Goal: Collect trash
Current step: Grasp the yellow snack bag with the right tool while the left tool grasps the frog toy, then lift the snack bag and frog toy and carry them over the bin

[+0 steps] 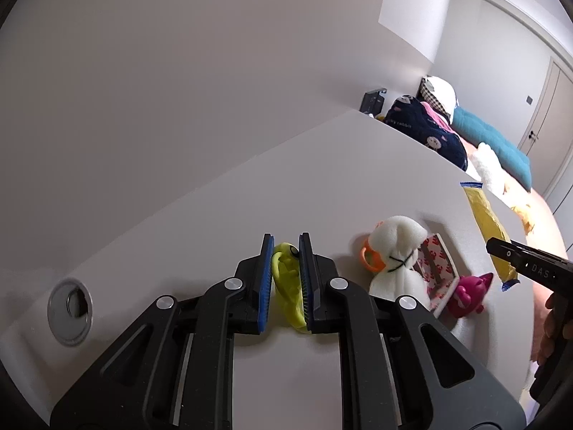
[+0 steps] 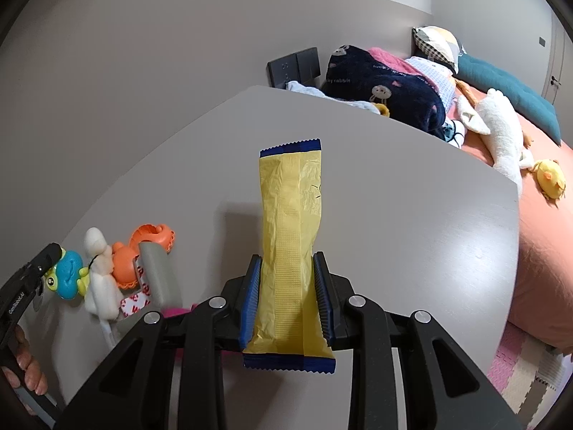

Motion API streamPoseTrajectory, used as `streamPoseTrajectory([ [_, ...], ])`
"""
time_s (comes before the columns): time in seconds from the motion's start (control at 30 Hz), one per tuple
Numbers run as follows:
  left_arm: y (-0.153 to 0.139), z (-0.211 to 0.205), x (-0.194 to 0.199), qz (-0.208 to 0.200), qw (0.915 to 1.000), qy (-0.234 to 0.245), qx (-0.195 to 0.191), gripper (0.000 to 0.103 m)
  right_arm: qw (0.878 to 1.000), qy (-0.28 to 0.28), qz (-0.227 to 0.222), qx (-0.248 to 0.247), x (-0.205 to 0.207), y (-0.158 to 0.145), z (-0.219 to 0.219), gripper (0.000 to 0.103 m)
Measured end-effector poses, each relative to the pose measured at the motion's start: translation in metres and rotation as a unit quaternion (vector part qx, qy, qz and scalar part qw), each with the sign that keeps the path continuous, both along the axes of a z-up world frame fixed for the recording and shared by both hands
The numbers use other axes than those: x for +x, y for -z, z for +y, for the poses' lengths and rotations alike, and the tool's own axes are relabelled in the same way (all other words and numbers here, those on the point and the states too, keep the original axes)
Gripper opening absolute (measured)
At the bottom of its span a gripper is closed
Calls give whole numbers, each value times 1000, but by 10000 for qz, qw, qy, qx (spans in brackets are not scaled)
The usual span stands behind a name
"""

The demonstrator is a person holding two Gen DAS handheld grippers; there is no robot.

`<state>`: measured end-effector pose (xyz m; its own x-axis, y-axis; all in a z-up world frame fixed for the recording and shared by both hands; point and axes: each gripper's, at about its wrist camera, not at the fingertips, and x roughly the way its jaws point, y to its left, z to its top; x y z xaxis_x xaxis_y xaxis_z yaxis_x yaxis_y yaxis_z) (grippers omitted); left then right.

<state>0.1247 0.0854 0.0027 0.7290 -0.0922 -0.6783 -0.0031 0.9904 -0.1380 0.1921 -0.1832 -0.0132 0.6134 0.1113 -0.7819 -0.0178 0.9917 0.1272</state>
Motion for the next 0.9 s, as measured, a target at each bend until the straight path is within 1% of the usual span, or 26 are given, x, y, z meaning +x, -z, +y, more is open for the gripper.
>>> streamPoseTrajectory([
  [0.17, -10, -14, -7, -145, 9998, 95, 110, 8, 9999, 53, -102, 35, -12, -11, -7, 30],
  [0.43, -33, -32, -27, -379, 9985, 275, 289, 8, 9995, 133, -256, 116, -39, -29, -21, 30],
  [0.6, -46, -53, -41, -512, 9971, 447, 355, 8, 9991, 175, -342, 163, -57, -39, -32, 30],
  [0.9, -53, -100, -60, -596, 9943, 762, 454, 8, 9985, 253, -461, 173, -92, -50, -55, 30],
])
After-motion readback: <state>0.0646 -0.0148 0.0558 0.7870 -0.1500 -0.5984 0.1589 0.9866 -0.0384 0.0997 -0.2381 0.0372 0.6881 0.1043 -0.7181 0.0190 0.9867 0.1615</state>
